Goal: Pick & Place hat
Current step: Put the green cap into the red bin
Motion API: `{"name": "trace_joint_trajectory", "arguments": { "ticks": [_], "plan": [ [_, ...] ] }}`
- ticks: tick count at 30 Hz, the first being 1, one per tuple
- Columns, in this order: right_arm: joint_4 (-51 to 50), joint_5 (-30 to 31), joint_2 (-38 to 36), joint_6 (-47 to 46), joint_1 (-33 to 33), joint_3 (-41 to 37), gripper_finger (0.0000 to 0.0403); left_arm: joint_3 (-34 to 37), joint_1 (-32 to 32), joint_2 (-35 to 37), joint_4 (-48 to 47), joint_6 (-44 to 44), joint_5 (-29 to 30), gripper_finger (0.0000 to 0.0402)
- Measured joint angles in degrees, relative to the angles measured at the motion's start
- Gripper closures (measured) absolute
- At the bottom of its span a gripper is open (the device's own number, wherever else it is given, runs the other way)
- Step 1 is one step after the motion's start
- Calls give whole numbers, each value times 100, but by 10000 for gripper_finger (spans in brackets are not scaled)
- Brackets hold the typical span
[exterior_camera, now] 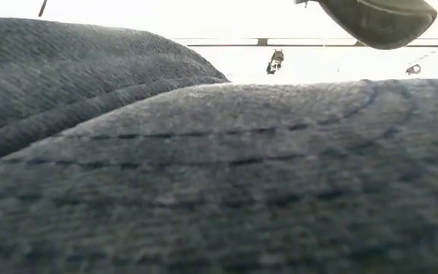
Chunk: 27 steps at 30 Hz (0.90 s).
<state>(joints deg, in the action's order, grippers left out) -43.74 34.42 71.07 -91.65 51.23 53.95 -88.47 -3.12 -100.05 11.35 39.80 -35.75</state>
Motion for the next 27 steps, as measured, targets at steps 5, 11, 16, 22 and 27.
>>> {"name": "trace_joint_trajectory", "arguments": {
  "ticks": [5,11,16,22,27],
  "plan": [
    [-140,-606,160,-135,171,-15,243,165,-24,-1,-60,-261,385,382],
    [-147,-807,323,-439,367,-87,243,323,-24,-1,-72,-436,545,382],
    [-120,-1013,489,-796,647,-87,243,456,-24,0,-63,-442,588,382],
    [-90,-1070,676,-1703,1319,-87,243,494,-24,0,-58,-519,586,382],
    [-82,-978,747,-2013,1448,-85,243,494,-10,0,-62,-543,588,382]
  ]
}}
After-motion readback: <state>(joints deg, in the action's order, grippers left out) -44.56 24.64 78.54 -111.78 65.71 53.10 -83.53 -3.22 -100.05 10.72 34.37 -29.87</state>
